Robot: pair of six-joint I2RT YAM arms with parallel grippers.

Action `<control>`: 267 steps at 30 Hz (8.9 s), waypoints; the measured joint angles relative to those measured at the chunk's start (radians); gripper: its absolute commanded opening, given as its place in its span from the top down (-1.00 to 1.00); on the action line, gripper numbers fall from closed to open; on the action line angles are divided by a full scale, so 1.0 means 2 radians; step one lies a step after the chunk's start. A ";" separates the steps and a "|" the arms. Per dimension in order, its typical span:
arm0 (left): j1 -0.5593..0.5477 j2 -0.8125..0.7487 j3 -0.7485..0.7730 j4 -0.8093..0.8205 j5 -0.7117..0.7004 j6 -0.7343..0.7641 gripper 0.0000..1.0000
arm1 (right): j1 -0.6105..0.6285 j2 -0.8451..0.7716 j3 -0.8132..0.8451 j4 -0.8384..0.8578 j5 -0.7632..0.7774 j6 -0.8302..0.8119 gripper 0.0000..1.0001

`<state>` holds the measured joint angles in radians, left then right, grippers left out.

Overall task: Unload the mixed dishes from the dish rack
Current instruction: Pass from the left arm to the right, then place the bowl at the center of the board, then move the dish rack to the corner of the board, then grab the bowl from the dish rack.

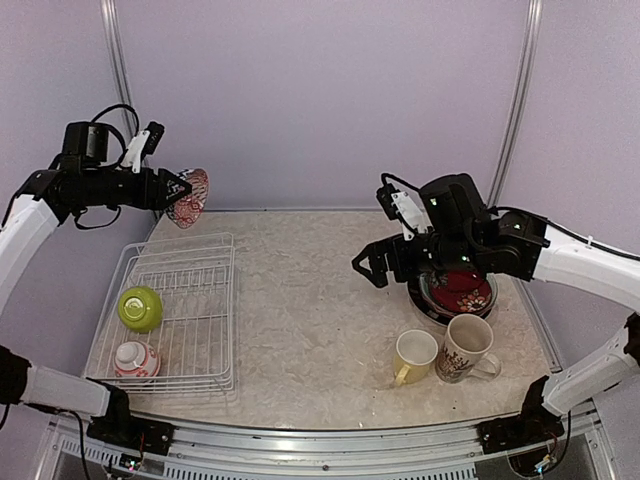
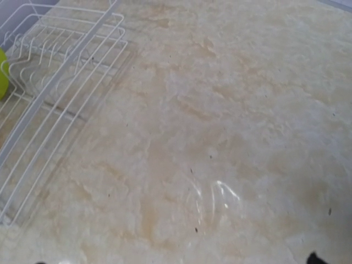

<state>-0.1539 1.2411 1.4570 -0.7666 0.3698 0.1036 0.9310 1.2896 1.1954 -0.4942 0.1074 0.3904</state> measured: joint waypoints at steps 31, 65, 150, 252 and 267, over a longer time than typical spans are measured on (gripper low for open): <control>-0.219 0.168 -0.163 0.463 0.267 -0.459 0.02 | -0.031 0.150 0.079 0.108 -0.077 0.090 -0.15; -0.160 0.049 -0.134 0.174 -0.078 -0.359 -0.98 | -0.141 0.130 -0.053 0.036 -0.071 0.109 1.00; 0.112 -0.015 -0.264 -0.014 -0.092 -0.405 -0.98 | -0.151 0.139 -0.005 -0.013 -0.145 -0.003 -0.64; 0.013 -0.116 -0.260 -0.182 -0.217 -0.614 -0.39 | -0.151 0.108 -0.043 0.025 -0.160 0.019 -0.66; 0.046 -0.063 -0.353 -0.134 -0.239 -0.632 0.30 | -0.151 0.105 -0.056 0.029 -0.160 0.021 -0.66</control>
<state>-0.0628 1.1149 0.7513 -1.0348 -0.1085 -1.1606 0.6281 1.4994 1.0824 -0.4366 -0.2127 0.4320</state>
